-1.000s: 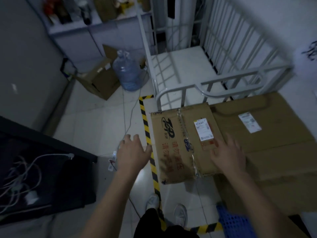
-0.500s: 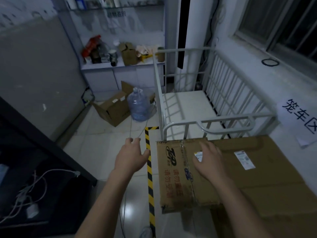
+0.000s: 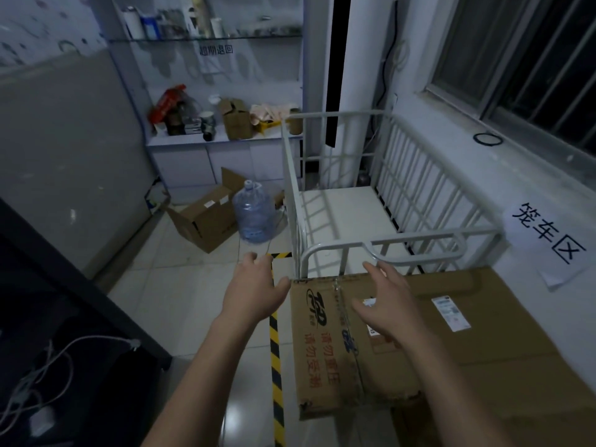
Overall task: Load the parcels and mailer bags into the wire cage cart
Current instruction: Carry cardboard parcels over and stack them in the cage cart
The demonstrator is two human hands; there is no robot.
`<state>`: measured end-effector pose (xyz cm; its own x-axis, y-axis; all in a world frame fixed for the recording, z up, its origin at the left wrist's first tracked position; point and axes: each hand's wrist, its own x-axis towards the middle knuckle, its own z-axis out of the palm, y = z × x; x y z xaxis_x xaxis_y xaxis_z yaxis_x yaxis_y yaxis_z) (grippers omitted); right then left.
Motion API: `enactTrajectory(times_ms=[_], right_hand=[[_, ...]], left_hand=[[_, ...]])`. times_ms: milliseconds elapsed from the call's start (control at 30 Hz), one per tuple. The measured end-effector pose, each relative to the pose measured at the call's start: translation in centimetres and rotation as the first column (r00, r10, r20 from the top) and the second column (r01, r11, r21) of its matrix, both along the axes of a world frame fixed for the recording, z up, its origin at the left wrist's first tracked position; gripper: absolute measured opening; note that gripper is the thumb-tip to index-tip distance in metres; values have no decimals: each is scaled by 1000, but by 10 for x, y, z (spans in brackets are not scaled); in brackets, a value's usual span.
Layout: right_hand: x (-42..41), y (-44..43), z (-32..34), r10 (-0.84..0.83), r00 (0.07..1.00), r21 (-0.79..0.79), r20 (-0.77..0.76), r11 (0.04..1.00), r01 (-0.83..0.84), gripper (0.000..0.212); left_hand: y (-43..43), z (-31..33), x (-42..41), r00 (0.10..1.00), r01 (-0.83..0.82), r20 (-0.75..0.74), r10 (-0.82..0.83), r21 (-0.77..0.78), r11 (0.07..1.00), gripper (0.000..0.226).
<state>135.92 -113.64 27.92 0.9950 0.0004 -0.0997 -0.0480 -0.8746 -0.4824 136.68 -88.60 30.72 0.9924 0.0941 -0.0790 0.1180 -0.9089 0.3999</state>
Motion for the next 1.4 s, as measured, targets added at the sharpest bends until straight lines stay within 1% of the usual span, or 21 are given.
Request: enactTrajectory(times_ms=[133,267,433,567,667,733,833,900,967,1033,1133,1200,1300,1400], right_hand=[[-5,6,7,30,1000,-19,3,999,-30,80],[-12,17,11,66,997,-53,35,996,-64,78],[-25,37,11,77,997,-52,-2,996,-77,79],[-36,61,15,95,995,-71,37,993,-93,74],[-47,94,18,134,991,-99,27,987,-130,75],[-58,126,18,172,984,-51,36,984,-170,75],[-82,189,19,230,967,25,111,972,-234,72],[-103,243,19,323,938,28,126,944,-328,74],[-128,298,17,428,895,-19,125,903,-430,76],[-154,351,18,493,860,-62,129,870,-489,75],[-194,416,24,556,817,-83,153,831,-550,76],[-217,454,25,616,773,-94,153,788,-609,75],[-250,506,27,694,708,-105,126,719,-687,73],[-286,552,32,783,616,-143,80,621,-771,72]], left_hand=[[10,7,-7,999,-38,-21,38,10,999,59],[35,9,-25,990,-137,-12,137,7,990,63],[66,7,-55,972,-222,-80,223,26,975,64],[101,7,-80,960,-260,-95,262,31,965,66],[129,10,-108,951,-296,-82,298,37,955,64],[152,11,-132,939,-334,-77,335,27,942,62],[200,9,-179,913,-402,-67,402,13,915,56],[242,9,-218,886,-458,-63,459,21,889,58],[285,10,-264,846,-530,-58,530,20,848,59],[326,9,-312,803,-594,-45,594,17,805,57],[374,7,-384,748,-661,-32,663,45,749,56],[402,8,-427,698,-714,-8,716,70,697,56],[431,15,-483,617,-780,-16,787,114,615,49],[450,23,-537,535,-832,-13,845,162,530,48]])
